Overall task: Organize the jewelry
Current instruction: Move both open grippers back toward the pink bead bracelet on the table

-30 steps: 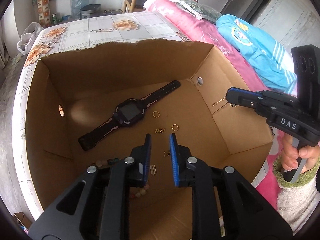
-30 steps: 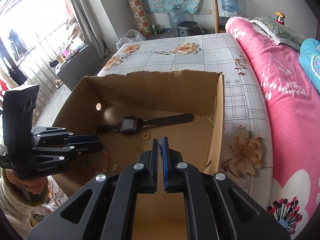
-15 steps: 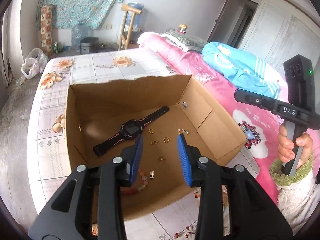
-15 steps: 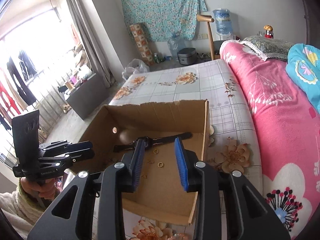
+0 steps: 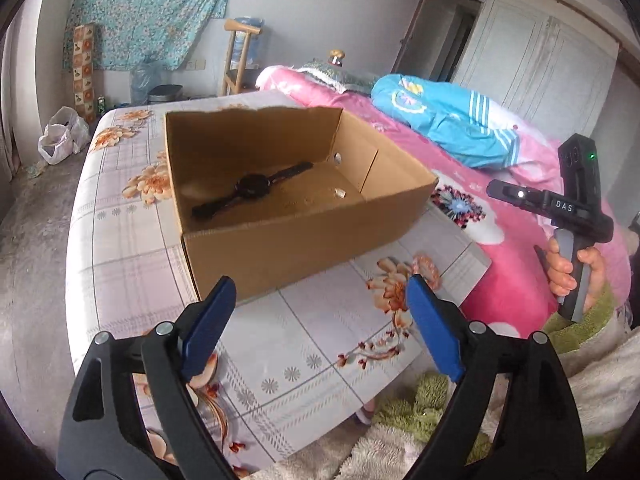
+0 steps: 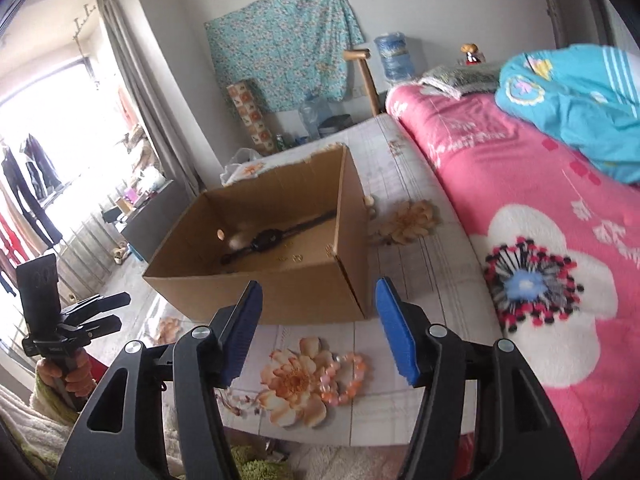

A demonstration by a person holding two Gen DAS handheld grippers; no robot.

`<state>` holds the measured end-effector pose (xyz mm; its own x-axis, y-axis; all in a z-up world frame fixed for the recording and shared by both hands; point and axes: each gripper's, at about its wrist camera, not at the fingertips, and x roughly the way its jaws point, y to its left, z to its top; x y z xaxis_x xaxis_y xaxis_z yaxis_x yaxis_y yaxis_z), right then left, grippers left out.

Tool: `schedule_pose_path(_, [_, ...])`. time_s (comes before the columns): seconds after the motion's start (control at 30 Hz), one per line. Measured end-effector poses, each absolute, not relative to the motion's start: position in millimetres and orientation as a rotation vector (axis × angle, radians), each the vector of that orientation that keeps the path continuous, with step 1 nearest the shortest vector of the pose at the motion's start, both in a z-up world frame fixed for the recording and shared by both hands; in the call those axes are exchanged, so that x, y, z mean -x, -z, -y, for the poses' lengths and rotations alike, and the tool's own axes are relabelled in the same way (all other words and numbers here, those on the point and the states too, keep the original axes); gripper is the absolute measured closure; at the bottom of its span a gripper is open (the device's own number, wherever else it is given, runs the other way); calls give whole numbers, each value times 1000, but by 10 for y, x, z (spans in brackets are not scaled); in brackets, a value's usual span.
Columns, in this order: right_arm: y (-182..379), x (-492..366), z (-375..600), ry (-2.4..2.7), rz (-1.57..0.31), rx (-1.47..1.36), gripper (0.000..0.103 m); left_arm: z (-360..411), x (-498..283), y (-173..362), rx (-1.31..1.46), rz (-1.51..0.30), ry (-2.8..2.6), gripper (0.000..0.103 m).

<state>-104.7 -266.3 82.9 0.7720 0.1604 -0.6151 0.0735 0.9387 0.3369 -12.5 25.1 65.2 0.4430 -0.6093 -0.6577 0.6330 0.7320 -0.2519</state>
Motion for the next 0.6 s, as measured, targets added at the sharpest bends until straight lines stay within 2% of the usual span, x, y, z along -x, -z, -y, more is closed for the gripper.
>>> schedule_pose_path(0.17, [-343, 1048, 2688, 89, -822, -353, 45, 54, 166, -226, -156, -905, 672, 19])
schedule_pose_path(0.33, [-86, 954, 2560, 133, -897, -276, 48, 279, 111, 93, -288, -958, 537, 19])
schedule_pose_path(0.6, [207, 758, 2400, 147, -1007, -195, 66, 233, -38, 352, -255, -1033, 420, 17])
